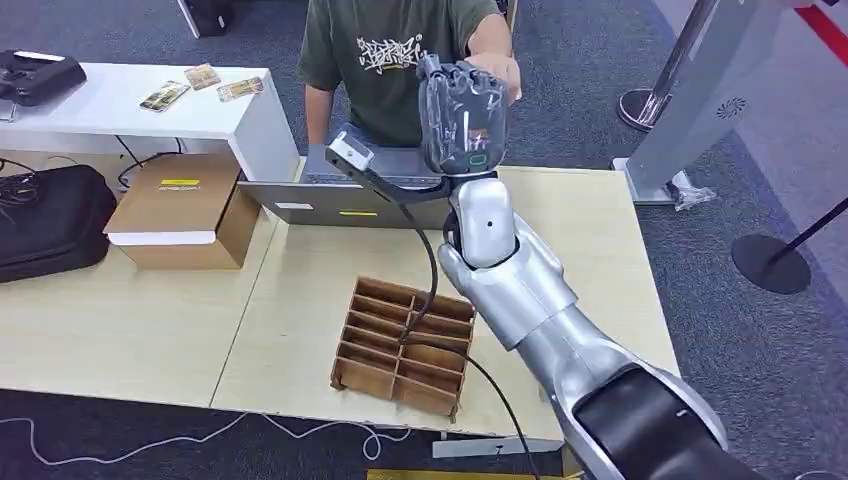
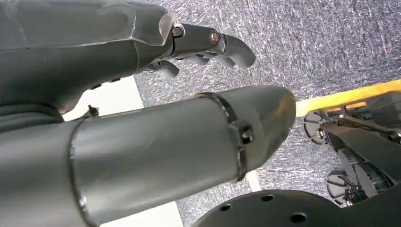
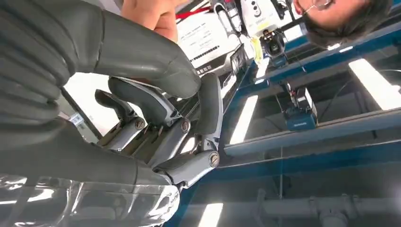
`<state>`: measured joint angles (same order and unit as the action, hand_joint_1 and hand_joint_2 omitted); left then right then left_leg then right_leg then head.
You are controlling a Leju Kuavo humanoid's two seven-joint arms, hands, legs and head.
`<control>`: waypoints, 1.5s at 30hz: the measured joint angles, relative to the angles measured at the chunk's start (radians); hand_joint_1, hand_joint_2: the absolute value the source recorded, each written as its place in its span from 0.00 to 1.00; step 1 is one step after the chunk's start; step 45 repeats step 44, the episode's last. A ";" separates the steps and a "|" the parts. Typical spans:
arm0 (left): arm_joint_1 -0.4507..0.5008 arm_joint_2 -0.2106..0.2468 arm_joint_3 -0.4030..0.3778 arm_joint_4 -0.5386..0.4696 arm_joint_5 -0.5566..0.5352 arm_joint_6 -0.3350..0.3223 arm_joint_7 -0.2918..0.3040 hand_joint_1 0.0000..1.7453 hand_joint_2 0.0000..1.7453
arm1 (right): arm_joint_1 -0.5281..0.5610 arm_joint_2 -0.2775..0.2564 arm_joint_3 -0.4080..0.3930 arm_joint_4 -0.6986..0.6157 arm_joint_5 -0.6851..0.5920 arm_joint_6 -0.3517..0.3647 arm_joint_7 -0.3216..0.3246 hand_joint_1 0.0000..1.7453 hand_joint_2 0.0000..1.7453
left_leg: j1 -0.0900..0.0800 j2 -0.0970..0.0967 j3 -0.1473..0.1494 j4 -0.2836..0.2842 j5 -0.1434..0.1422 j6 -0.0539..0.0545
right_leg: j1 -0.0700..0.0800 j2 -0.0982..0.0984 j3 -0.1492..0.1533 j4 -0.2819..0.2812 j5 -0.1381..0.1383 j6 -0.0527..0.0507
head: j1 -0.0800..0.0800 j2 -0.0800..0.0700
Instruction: Pass the card to the sensor for recognition and then transmit it.
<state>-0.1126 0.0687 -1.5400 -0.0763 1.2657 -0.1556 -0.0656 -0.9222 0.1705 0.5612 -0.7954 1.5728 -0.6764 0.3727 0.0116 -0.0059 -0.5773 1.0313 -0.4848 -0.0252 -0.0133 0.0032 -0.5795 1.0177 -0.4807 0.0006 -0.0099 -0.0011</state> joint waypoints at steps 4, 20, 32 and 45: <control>0.000 0.000 0.000 0.000 -0.001 0.000 0.000 0.00 0.00 | -0.004 0.000 0.004 0.014 0.000 0.000 0.000 1.00 1.00 | 0.000 0.000 0.000 0.000 0.000 0.000 | 0.000 0.000 0.000 0.000 0.000 0.000 | 0.000 0.000; 0.001 0.000 0.000 0.000 -0.001 -0.001 0.000 0.00 0.00 | -0.030 -0.001 0.016 0.074 0.000 0.000 0.000 0.00 1.00 | 0.000 0.000 0.000 0.000 0.000 0.000 | 0.000 0.000 0.000 0.000 0.000 0.000 | 0.000 0.000; -0.001 0.000 0.000 0.000 -0.019 -0.003 0.000 0.00 0.00 | -0.035 -0.002 0.023 0.084 0.000 0.000 0.010 0.00 1.00 | 0.000 0.000 0.000 0.000 0.000 0.000 | 0.000 0.000 0.000 0.000 0.000 0.000 | 0.000 0.000; 0.001 0.001 0.000 0.000 0.005 -0.003 -0.007 0.00 0.00 | 0.132 -0.032 -0.096 -0.249 0.000 -0.001 -0.082 0.00 1.00 | 0.000 0.000 0.000 0.000 0.000 0.000 | 0.000 0.000 0.000 -0.001 0.000 0.000 | 0.000 0.000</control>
